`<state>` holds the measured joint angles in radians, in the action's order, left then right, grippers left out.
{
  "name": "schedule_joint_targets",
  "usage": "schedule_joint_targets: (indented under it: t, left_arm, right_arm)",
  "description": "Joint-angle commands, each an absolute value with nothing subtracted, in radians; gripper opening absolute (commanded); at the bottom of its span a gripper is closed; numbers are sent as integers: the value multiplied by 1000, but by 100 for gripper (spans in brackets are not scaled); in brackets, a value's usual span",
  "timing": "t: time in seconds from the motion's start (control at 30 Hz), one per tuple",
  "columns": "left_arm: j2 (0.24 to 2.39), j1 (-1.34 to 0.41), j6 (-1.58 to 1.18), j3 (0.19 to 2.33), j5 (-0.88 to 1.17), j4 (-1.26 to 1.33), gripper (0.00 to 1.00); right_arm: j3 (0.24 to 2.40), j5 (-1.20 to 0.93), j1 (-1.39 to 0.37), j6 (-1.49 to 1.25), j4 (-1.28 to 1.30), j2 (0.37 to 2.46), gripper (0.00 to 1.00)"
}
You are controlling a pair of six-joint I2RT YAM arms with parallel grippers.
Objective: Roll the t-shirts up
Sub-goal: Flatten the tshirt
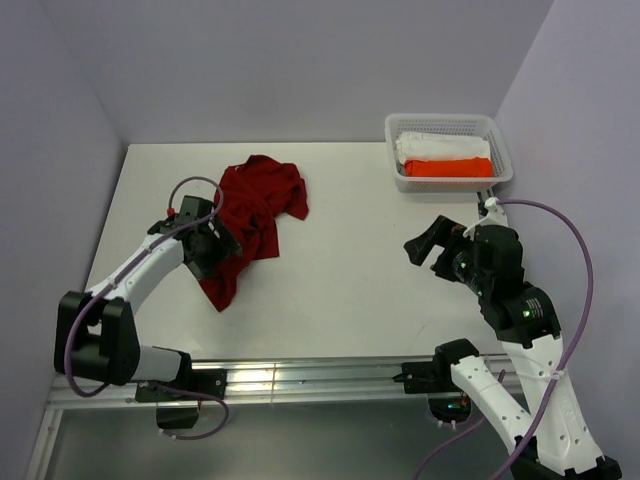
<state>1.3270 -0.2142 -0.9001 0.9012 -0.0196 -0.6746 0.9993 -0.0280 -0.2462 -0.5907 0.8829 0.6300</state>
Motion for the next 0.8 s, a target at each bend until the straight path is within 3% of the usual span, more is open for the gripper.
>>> schedule_joint_targets:
  t: [0.0, 0.1, 0.17, 0.2, 0.23, 0.4, 0.53, 0.63, 0.7, 0.77]
  left_arm:
    - [1394, -239, -870, 903, 6, -592, 84]
    - [1488, -265, -877, 919, 5, -612, 84]
    - [1553, -275, -865, 928, 9, -612, 59]
    - [1571, -278, -862, 933, 15, -617, 23]
    - [1581, -279, -864, 939, 17, -629, 1]
    - [1432, -376, -844, 1123, -89, -776, 0]
    - [1342, -559, -782, 1290, 130, -808, 0]
    - [1277, -662, -802, 1496, 117, -851, 0]
    - [1240, -660, -818, 1561, 51, -853, 0]
    - [1232, -537, -827, 1655, 95, -877, 0]
  right_arm:
    - [993, -52, -252, -606, 810, 626, 100]
    - [991, -52, -252, -607, 807, 629, 100]
    - [989, -54, -253, -611, 802, 629, 100]
    - [989, -54, -253, -612, 802, 629, 100]
    - [988, -54, -253, -615, 802, 629, 100]
    - [965, -80, -253, -607, 796, 653, 100]
    - [940, -112, -252, -620, 776, 721, 100]
    - [925, -135, -252, -627, 733, 745, 99]
    - [927, -146, -252, -630, 706, 755, 99]
    - [933, -161, -252, -629, 683, 773, 99]
